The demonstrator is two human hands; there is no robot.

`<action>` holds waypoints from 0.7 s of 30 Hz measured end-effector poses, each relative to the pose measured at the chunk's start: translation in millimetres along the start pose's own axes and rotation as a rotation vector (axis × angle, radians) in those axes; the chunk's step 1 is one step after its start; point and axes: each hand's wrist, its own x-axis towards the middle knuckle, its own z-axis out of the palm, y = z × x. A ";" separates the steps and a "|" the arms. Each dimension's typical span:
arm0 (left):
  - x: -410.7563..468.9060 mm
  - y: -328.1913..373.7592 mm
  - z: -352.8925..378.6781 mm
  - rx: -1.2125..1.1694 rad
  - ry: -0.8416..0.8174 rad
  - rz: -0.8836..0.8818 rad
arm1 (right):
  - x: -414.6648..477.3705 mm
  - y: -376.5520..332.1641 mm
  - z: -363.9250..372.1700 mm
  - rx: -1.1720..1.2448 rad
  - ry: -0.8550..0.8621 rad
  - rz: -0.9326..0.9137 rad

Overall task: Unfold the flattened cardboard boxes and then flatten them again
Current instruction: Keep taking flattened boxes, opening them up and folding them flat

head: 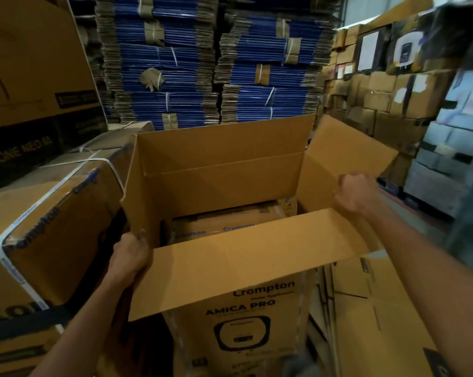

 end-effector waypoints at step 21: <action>-36.0 69.8 46.4 -0.037 -0.157 0.159 | -195.1 -82.6 35.9 1.414 -0.356 0.325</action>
